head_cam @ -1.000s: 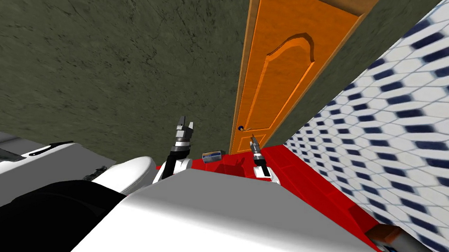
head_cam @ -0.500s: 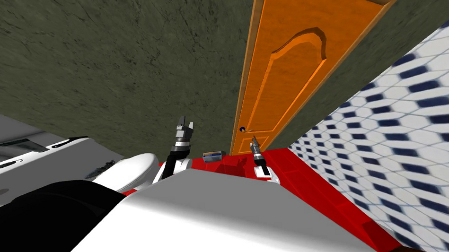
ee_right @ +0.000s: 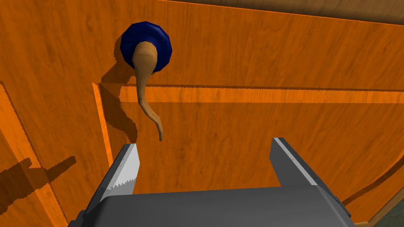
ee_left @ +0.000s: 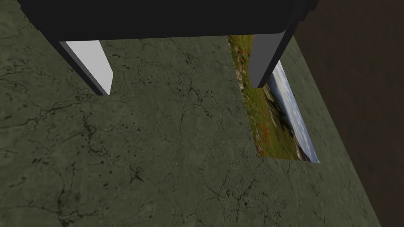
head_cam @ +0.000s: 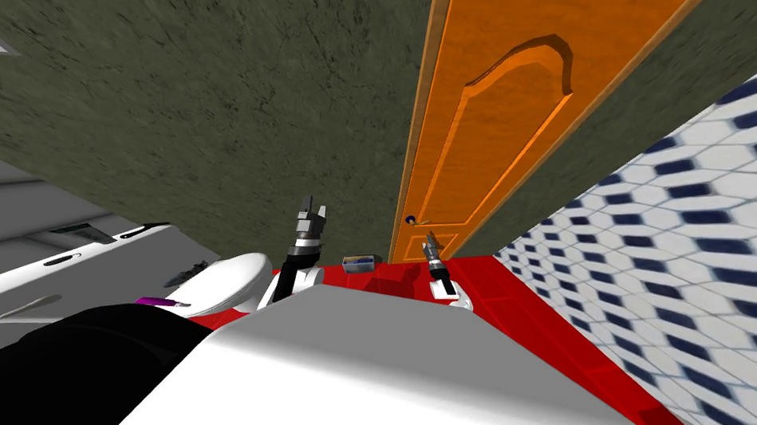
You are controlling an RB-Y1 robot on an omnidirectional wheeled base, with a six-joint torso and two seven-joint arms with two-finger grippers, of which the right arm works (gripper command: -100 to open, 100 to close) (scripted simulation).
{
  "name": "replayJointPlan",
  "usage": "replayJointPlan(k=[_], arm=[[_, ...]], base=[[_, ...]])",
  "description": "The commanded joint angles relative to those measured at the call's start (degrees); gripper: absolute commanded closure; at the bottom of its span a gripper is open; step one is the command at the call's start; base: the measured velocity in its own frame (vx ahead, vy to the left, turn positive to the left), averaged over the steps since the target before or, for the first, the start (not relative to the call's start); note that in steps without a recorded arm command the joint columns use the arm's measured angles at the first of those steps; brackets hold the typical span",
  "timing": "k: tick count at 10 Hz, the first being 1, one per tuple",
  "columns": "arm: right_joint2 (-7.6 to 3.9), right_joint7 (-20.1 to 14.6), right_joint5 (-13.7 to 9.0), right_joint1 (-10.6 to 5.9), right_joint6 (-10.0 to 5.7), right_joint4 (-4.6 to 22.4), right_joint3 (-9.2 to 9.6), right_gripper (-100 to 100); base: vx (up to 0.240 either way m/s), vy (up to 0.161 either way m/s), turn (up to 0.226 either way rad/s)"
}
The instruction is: Pull the door open
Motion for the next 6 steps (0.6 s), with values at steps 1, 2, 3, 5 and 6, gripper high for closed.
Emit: replayJointPlan(k=[1,2,3,5,6], arm=[[-0.57,-0.5,-0.2,-1.53,-0.48,2.9,-0.07,-100],[-0.92,-0.8,-0.3,-2.42,-0.68,5.0,-0.10,-100],[-0.92,-0.8,-0.3,-2.42,-0.68,5.6,-0.10,-100],[-1.49,-1.2,-0.4,-3.88,-1.01,9.0,-0.16,-100],[-1.77,-1.4,-0.5,-4.59,-1.17,10.7,-0.19,-100]], base=[[0.039,-0.061,0.184],[0.053,-0.089,0.170],[0.036,-0.060,0.053],[0.021,-0.042,0.117],[0.027,-0.062,0.137]])
